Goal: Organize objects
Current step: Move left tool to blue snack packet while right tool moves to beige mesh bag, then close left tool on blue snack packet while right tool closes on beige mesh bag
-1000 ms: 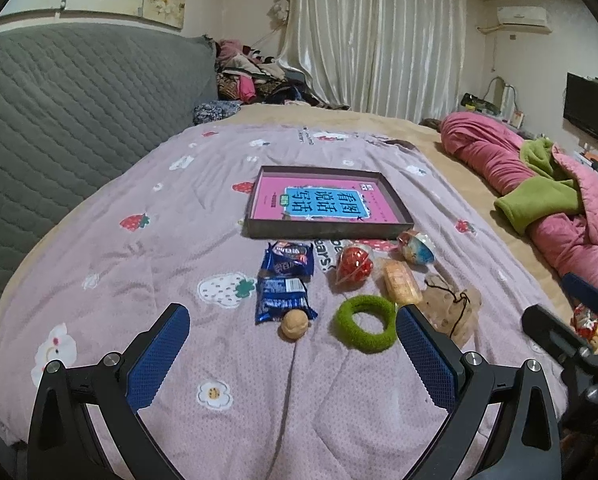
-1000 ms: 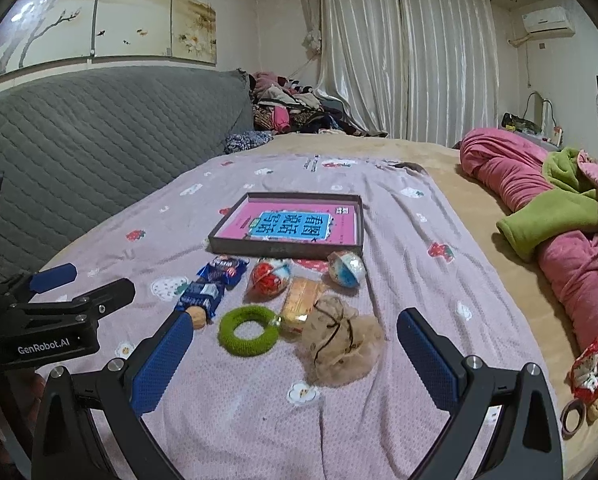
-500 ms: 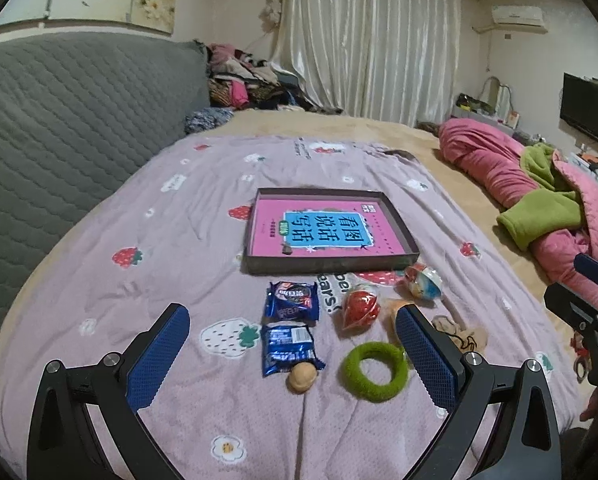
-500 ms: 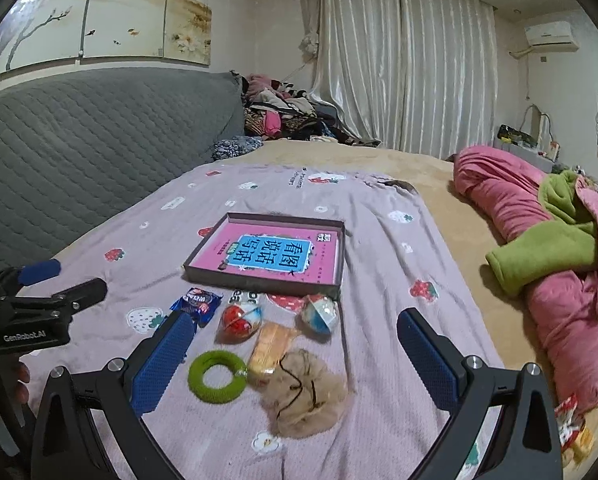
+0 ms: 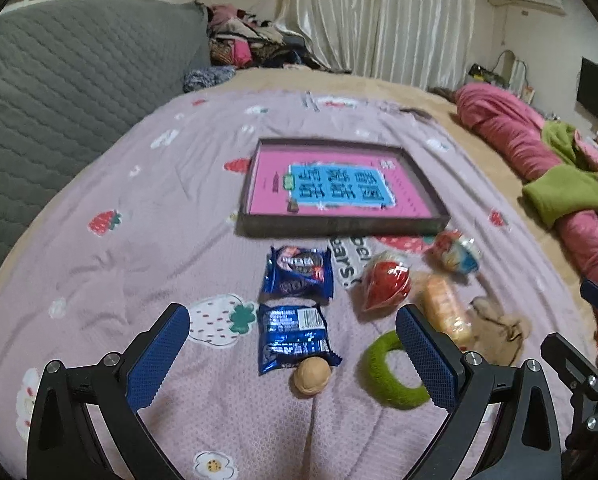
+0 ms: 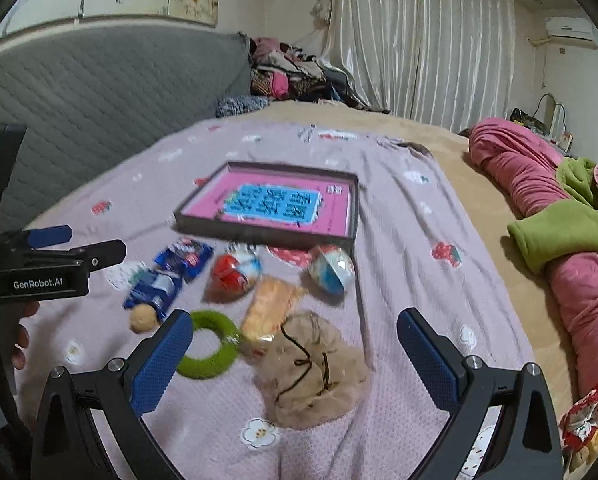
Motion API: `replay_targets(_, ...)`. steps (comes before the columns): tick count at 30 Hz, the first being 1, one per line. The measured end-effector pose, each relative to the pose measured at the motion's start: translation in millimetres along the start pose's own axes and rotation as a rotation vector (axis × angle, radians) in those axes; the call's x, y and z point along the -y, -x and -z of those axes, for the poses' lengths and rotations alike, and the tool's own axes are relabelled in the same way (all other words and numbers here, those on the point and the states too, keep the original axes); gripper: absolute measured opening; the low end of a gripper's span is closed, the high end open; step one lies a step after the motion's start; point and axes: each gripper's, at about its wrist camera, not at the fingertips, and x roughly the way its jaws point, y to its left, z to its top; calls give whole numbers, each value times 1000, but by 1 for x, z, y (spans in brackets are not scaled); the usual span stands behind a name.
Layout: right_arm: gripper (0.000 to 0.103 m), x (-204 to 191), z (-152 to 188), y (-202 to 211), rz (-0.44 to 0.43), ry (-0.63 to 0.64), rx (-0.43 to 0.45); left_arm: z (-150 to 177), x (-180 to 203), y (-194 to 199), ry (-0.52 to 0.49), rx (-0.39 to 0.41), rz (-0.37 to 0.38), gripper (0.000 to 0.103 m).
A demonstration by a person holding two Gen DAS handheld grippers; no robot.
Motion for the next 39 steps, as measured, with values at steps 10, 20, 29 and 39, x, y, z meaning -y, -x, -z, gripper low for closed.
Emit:
replay_targets(10, 103, 9, 27, -33, 22, -13, -89, 15, 1, -47, -28, -68, -1, 103)
replay_targets(20, 101, 18, 41, -64, 17, -41, -165, 19, -3, -78, -30, -114, -19, 103)
replay_targets(29, 87, 18, 46, -78, 40, -23, -194, 25, -4, -104, -41, -178, -43, 101)
replay_targets(39, 59, 16, 51, -84, 26, 1, -202, 25, -6, -117, -1, -202, 1, 71)
